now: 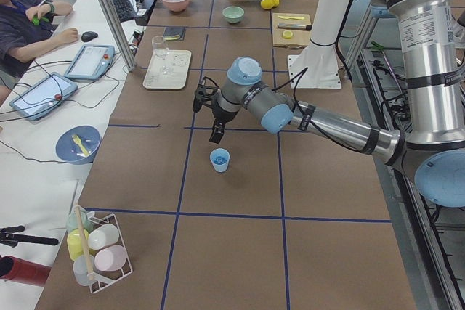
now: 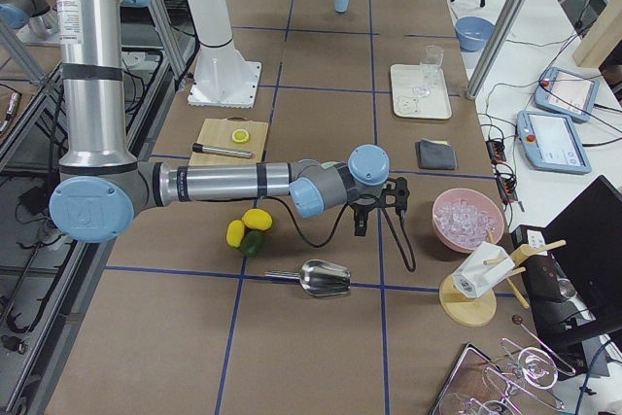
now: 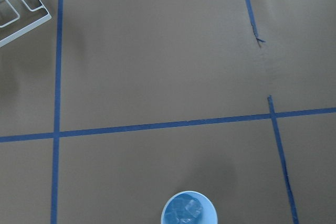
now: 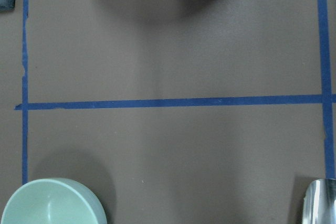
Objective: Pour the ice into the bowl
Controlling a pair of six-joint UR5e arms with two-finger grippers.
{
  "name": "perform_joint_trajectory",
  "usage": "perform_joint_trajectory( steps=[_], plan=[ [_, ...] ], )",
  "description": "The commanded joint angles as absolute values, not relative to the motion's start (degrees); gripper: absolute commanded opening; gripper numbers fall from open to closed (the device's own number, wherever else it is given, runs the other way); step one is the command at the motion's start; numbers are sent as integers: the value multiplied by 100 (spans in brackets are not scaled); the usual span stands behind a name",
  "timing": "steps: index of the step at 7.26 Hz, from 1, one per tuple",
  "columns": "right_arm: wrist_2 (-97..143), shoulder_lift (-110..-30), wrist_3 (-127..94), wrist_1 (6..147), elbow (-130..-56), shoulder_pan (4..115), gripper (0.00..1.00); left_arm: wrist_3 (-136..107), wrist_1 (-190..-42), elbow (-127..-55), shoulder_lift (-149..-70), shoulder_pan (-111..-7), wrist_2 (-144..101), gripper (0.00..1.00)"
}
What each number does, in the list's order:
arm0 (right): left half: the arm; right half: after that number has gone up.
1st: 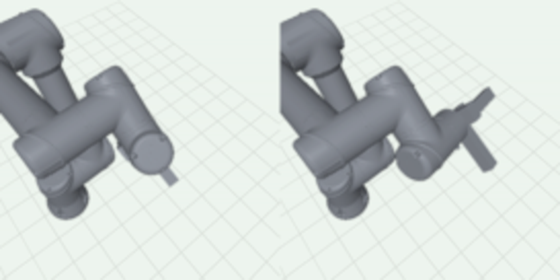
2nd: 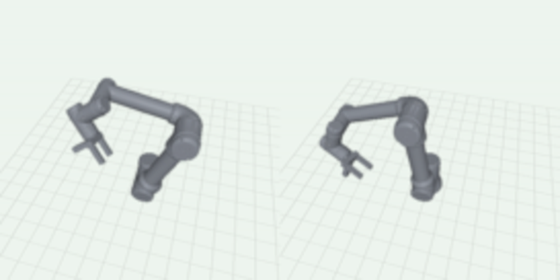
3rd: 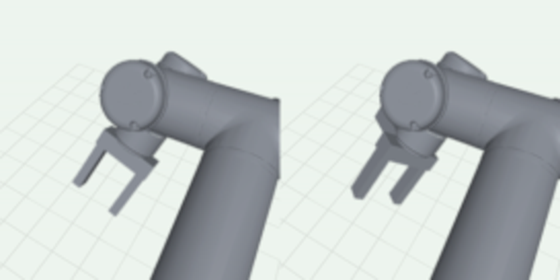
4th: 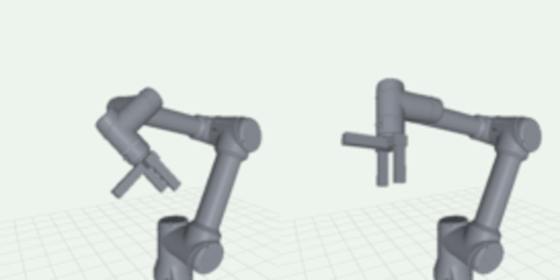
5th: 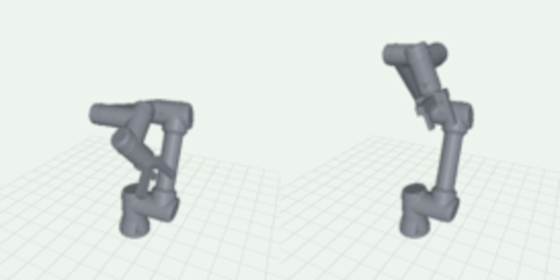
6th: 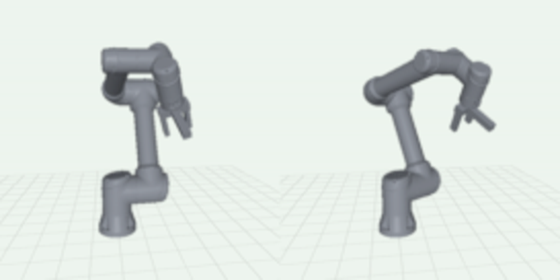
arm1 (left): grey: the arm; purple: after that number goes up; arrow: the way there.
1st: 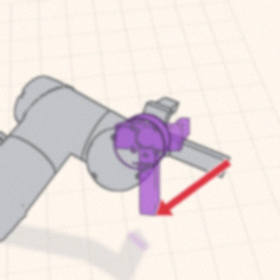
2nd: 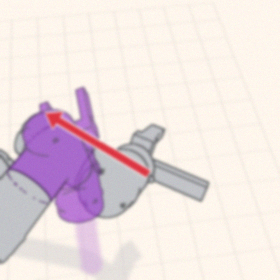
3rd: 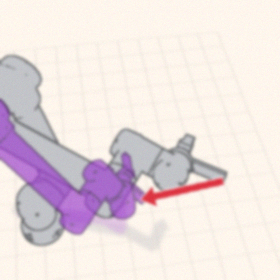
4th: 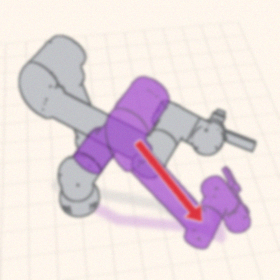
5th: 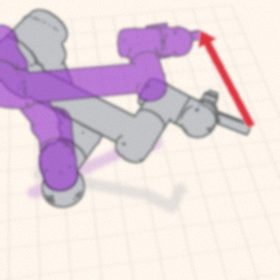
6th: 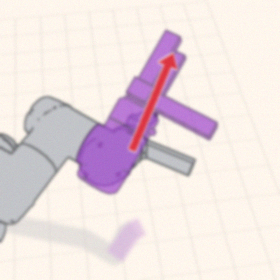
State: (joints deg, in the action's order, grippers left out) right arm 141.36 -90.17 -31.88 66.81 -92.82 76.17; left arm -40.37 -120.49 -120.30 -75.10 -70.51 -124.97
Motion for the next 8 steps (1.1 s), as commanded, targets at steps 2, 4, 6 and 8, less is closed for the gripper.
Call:
perform_joint_trajectory(
  steps=[2, 4, 6, 8],
  plan=[
    [13562, -9236, -4996, 5129, -9290, 6735, 100, -5700, -13603, -12120, -6655, -5332, -10580, 100],
    [13090, -9456, -5912, 4275, -9403, 6033, 100, -5792, -13693, -12172, -6513, -5071, -10143, 100],
    [12649, -9623, -5924, 4271, -9641, 5426, 100, -5766, -13693, -12357, -6347, -5071, -10143, 100],
    [12174, -9834, -5906, 4271, -9633, 4976, 100, -5757, -13693, -12393, -6328, -5071, -10142, 100]
  ],
)
